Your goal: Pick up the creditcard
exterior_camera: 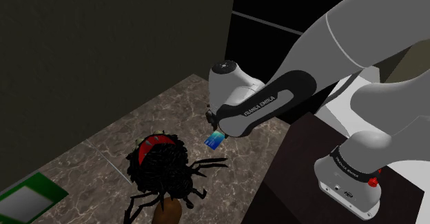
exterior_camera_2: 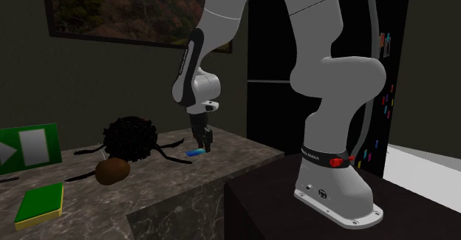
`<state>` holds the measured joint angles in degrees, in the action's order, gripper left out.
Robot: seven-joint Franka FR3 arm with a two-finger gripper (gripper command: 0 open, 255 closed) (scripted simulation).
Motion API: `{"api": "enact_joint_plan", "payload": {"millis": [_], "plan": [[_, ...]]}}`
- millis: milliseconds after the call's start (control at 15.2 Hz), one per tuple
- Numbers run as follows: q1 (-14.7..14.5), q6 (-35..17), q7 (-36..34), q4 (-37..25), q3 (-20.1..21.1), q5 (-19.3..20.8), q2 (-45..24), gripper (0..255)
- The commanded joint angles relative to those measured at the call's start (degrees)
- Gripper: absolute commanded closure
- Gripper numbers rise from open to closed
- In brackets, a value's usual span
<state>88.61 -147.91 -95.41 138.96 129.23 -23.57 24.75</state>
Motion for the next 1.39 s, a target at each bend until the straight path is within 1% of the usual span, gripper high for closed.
{"api": "enact_joint_plan", "payload": {"millis": [0,198,726,1188,1320], "plan": [[0.0,0.0,0.0,0.1,0.2,0.0,0.2,255],[0.1,0.0,0.1,0.0,0.2,-0.1,0.2,255],[-7.7,4.6,-5.2,0.7,-9.3,8.3,-6.1,255],[-16.1,9.0,-11.2,0.5,-18.9,17.6,-12.9,255],[-16.3,9.1,-11.4,0.5,-19.2,17.8,-13.1,255]]}}
